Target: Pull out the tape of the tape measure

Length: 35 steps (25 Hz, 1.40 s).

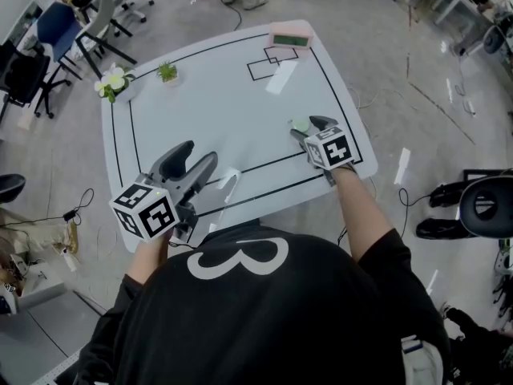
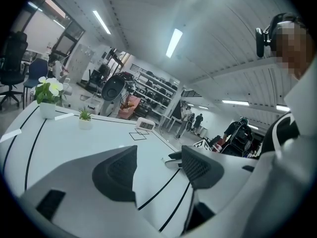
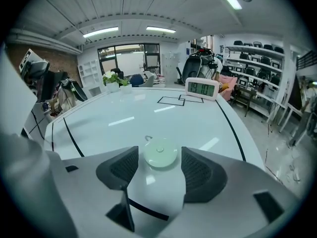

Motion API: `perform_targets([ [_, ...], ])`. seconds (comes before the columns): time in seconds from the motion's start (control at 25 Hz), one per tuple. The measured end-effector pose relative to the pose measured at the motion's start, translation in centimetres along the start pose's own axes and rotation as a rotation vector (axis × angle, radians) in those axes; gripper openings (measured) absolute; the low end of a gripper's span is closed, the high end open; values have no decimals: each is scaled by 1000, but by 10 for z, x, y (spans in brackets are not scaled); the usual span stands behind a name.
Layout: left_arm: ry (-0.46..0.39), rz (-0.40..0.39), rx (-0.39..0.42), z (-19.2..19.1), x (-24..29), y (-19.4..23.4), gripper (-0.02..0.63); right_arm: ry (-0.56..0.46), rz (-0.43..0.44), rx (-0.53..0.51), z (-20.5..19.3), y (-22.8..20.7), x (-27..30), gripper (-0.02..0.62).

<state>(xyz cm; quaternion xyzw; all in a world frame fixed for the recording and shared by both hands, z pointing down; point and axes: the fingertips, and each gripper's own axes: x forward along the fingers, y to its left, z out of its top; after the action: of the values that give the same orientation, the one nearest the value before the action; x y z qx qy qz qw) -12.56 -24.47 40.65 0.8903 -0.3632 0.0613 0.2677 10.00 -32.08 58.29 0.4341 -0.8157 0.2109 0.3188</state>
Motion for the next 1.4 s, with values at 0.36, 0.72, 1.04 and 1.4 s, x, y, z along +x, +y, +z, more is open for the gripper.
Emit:
perform_targets([
  [0.36,-19,11,-4,-2,-3,1,267,22,-2,-9,1,5,0,219],
  [0.72,-13,10,-2,-7,-11,-6,268,14,8,33,6,5,-2,218],
  [1.04,-24,1,20,-3,-13,-18,268,-61,110,110,16,25,-26,218],
  [1.4,-42,-34,103,8,-14,-46,267,-203,208,32,62,72,-92,218],
])
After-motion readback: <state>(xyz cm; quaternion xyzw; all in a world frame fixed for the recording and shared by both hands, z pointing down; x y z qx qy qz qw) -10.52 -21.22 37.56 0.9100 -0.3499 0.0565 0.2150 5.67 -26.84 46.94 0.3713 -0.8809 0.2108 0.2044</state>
